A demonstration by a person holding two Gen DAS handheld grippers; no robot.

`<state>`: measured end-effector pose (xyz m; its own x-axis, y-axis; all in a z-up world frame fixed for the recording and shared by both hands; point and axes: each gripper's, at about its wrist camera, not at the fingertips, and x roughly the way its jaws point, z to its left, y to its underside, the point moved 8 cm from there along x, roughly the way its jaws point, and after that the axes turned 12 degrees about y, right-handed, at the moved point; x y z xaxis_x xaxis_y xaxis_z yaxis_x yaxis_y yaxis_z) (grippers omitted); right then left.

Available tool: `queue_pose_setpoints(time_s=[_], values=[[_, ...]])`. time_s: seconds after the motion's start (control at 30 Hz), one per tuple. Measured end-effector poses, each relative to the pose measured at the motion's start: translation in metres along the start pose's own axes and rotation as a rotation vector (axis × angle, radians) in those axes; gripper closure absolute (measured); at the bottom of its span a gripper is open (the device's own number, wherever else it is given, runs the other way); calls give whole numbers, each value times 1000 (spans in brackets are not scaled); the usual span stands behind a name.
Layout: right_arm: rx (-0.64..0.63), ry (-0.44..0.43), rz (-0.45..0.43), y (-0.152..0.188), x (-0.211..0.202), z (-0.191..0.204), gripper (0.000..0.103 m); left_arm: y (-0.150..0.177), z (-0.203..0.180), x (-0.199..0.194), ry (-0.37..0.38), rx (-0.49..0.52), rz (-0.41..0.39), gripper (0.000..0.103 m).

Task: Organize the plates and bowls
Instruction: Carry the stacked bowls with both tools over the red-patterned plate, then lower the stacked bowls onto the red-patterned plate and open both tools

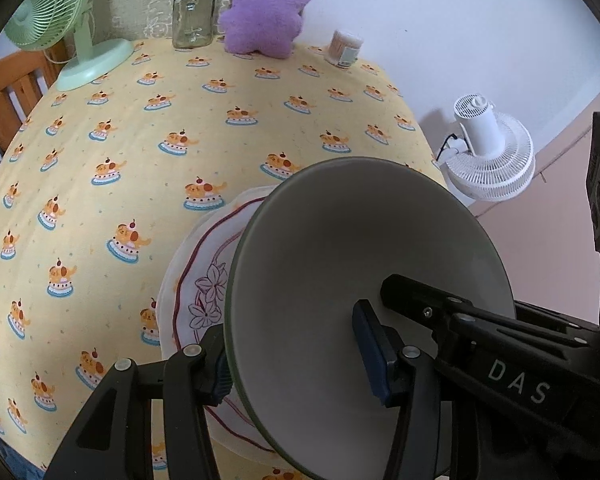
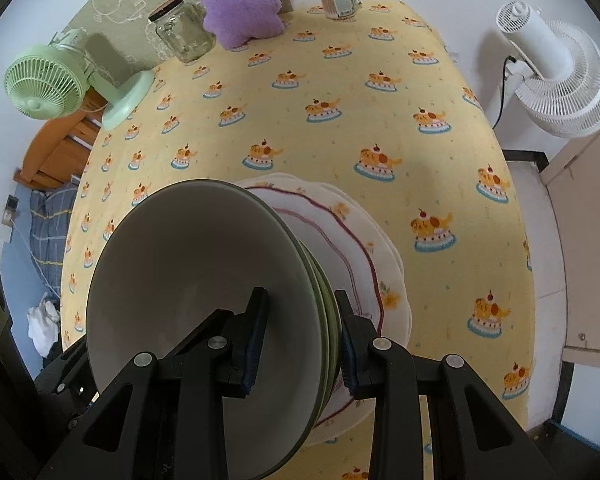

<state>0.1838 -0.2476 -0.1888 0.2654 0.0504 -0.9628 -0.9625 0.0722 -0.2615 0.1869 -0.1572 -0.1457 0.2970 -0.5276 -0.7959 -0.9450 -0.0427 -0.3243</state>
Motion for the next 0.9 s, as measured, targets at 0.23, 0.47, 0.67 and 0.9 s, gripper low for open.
queue_pose_setpoints(time_s=[0.23,0.47,0.67,0.9], values=[[5,-10,-9,0,1,0,65,0,1,0,-42,6,-9,55],[14,22,-43,-1,-4,-2,65,-4,-3,-11,-120,76,-45,52],[-17,100,-130,-4,-24,-5,64,-7,-1,-29,-208,98,-93,42],[-28,185,-295,-1,-69,-1,64,-10,1,-75,-231,117,-211,36]])
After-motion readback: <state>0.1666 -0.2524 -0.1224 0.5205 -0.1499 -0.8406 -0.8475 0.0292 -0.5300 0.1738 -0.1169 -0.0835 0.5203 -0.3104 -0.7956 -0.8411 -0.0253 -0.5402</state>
